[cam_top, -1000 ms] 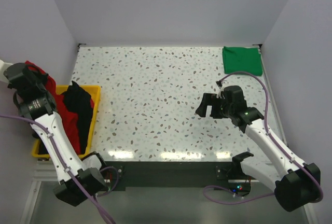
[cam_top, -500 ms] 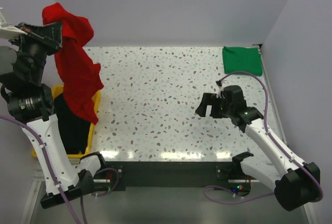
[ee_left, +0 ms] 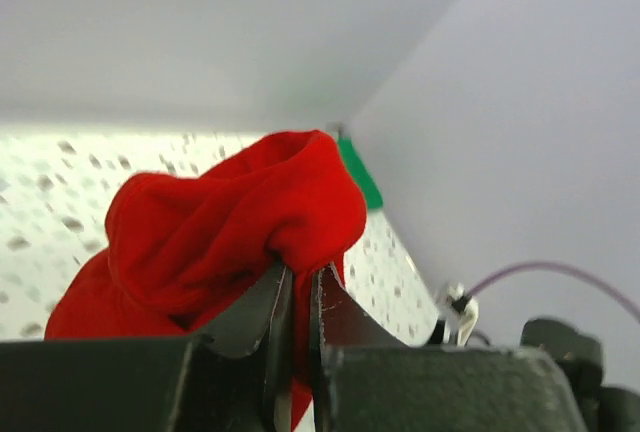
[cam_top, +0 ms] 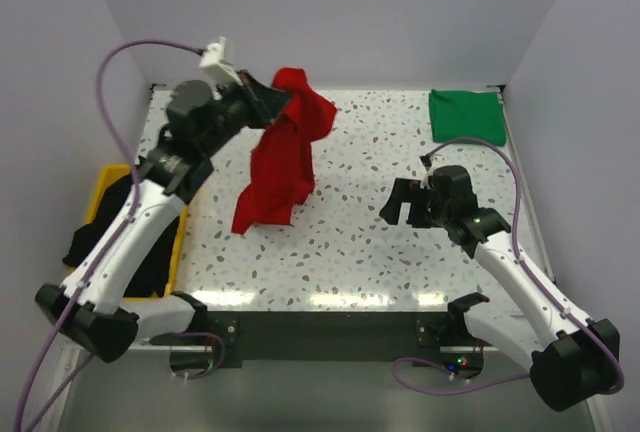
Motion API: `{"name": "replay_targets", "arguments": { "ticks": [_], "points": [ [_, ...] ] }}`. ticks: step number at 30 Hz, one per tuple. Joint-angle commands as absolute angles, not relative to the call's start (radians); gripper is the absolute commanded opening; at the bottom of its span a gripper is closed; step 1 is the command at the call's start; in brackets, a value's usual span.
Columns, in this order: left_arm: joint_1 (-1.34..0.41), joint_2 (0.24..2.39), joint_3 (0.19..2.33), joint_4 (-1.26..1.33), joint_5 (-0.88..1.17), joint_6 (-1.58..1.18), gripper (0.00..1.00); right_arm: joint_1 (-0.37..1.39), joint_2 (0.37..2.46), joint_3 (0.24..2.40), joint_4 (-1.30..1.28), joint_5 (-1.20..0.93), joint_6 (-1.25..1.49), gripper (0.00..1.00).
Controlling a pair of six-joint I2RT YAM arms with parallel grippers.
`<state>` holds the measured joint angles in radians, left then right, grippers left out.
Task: Fold and stack the t-shirts
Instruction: Move the tshirt to the center of the board
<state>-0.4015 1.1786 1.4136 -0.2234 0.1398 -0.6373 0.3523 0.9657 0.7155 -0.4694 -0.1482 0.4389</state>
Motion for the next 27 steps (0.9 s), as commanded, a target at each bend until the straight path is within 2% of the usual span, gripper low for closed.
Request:
{"name": "replay_targets", "arguments": {
  "ticks": [1,4,5,7,8,11,13,18,22,27],
  "points": [
    [-0.573,1.323,1.326,-0.042,0.003,-0.615,0.0,0.351,0.914,0.738,-0.485,-0.109,0.466,0.99],
    [-0.714,1.533,1.328,0.041,-0.005,-0.635,0.04,0.351,0.89,0.739,-0.505,-0.1,0.479,0.99],
    [-0.768,1.592,1.377,0.04,-0.005,-0.638,0.14,0.35,0.871,0.741,-0.512,-0.089,0.482,0.99],
    [-0.802,1.734,1.437,0.02,0.047,-0.646,0.23,0.351,0.851,0.741,-0.522,-0.077,0.488,0.99],
    [-0.814,1.764,1.48,0.017,0.064,-0.647,0.32,0.351,0.836,0.736,-0.52,-0.083,0.489,0.99],
    [-0.805,1.76,1.462,0.015,0.057,-0.658,0.5,0.351,0.822,0.71,-0.493,-0.126,0.497,0.99],
    [-0.792,1.685,1.422,0.003,0.003,-0.649,0.56,0.353,0.833,0.69,-0.453,-0.152,0.502,0.99],
    [-0.614,1.476,1.186,-0.095,-0.034,-0.73,0.58,0.385,0.957,0.695,-0.365,-0.178,0.511,0.96],
    [-0.445,1.249,0.952,-0.228,-0.136,-0.767,0.53,0.555,1.046,0.754,-0.331,-0.045,0.518,0.94],
    [-0.302,1.123,0.775,-0.319,-0.198,-0.822,0.5,0.734,1.228,0.866,-0.301,0.092,0.514,0.89]
  ]
}}
